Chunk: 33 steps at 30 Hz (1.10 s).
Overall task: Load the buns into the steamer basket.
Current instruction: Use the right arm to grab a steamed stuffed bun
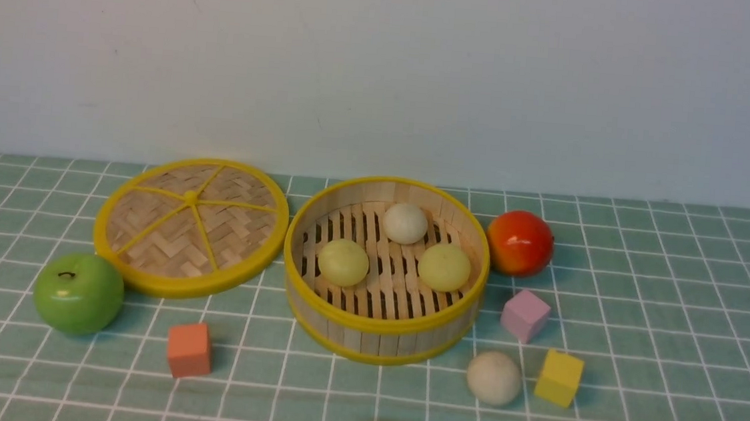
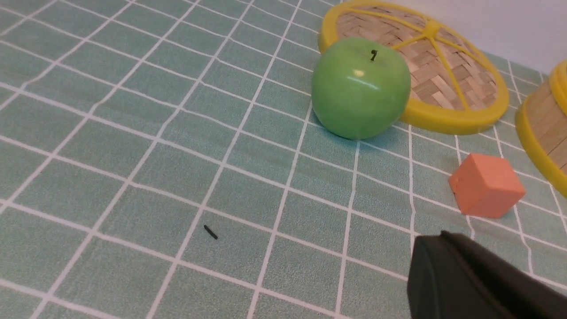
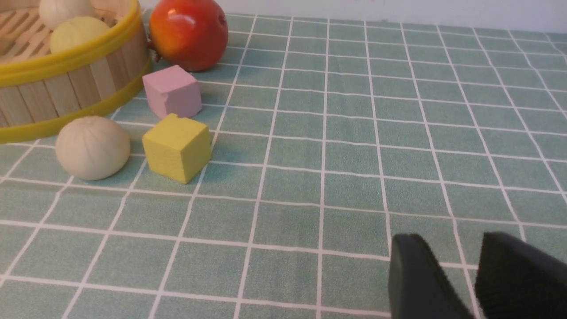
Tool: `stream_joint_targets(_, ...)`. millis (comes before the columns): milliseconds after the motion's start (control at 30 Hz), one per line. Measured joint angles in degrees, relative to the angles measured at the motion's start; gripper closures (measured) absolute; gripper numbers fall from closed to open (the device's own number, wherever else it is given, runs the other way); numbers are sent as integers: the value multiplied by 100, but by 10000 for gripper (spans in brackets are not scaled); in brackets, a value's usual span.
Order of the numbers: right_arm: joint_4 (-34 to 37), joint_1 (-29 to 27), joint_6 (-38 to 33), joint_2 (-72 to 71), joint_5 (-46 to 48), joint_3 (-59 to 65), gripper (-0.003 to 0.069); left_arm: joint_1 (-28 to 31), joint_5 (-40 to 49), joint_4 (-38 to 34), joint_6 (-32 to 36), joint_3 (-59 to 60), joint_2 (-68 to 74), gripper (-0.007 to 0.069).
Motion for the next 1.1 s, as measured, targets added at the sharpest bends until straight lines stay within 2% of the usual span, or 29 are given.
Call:
stream_joint_targets(300, -60, 0, 0, 0, -328, 34, 419, 0, 0, 0, 1, 5, 0, 609)
stream_joint_targets(500, 951, 0, 7, 0, -1817, 43, 419, 0, 0, 0, 1, 5, 0, 606)
stream_joint_targets(667, 1197, 0, 7, 0, -2514, 43, 419, 0, 0, 0, 1, 5, 0, 606)
stream_joint_targets(767, 1310, 0, 125, 0, -2518, 43, 419, 0, 0, 11, 1, 5, 0, 604)
stream_joint_targets(867, 1397, 6, 226, 12, -2051, -327, 419, 0, 0, 17, 1, 5, 0, 602)
stream_joint_targets(967, 1391, 6, 254, 174, -1742, -871, 419, 0, 0, 23, 1, 5, 0, 599)
stream_joint_targets(1100, 1327, 6, 265, 1062, -906, -2293, 419, 0, 0, 23, 1, 5, 0, 592)
